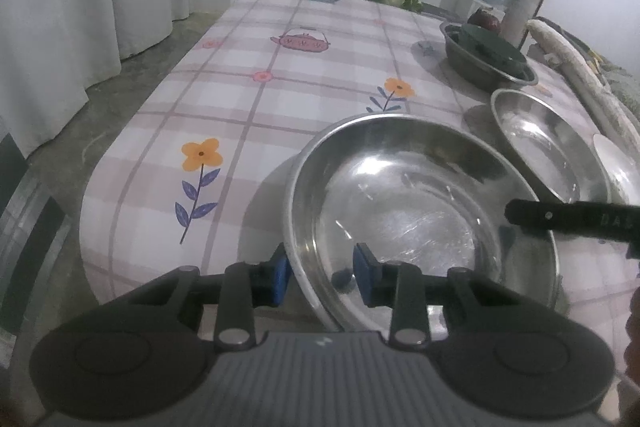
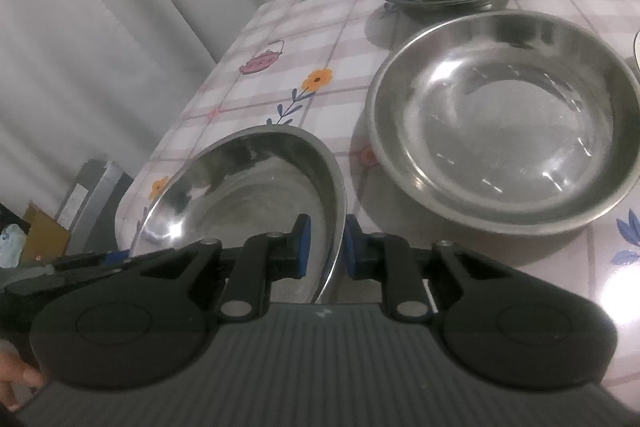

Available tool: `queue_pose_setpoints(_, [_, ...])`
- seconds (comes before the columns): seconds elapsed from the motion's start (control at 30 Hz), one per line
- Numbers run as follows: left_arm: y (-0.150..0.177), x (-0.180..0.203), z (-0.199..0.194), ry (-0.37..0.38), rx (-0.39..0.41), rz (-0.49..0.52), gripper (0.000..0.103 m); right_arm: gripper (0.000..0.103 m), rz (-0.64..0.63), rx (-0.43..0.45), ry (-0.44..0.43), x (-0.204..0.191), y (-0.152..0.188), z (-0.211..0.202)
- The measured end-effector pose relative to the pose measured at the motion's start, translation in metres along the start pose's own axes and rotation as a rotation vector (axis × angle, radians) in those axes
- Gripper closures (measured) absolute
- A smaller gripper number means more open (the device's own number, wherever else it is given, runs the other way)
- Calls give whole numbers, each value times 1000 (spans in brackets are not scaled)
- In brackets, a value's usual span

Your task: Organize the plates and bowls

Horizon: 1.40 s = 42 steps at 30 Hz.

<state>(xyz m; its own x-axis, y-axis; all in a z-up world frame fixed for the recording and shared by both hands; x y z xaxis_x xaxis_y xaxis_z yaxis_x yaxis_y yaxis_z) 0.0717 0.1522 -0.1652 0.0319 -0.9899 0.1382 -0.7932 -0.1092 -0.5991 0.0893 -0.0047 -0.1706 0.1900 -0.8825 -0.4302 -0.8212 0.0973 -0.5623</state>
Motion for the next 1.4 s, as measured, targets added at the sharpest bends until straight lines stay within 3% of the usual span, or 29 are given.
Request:
queue_pose_setpoints(0.47, [-6,4,4,-66,17,37,68,87,-41,-3,37,-6,9,5])
queue_pose_setpoints(1.4, [-6,8,3,-118,24,92,65,87,-76,14,62,-10,9,4])
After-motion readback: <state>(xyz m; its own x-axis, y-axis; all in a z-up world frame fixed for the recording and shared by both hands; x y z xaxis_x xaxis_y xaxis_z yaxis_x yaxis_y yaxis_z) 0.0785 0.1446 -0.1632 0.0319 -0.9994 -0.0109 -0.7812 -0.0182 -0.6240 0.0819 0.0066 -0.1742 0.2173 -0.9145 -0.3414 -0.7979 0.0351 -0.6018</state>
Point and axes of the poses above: each gripper's, at about its wrist camera, not at the fingertips, and z roughly the way its jaws point, x to its right, y to its underside, the point moved 9 cm from there along z, roughly the way its jaws point, and after that the axes turned 2 degrees about y, right-handed, at the moved point
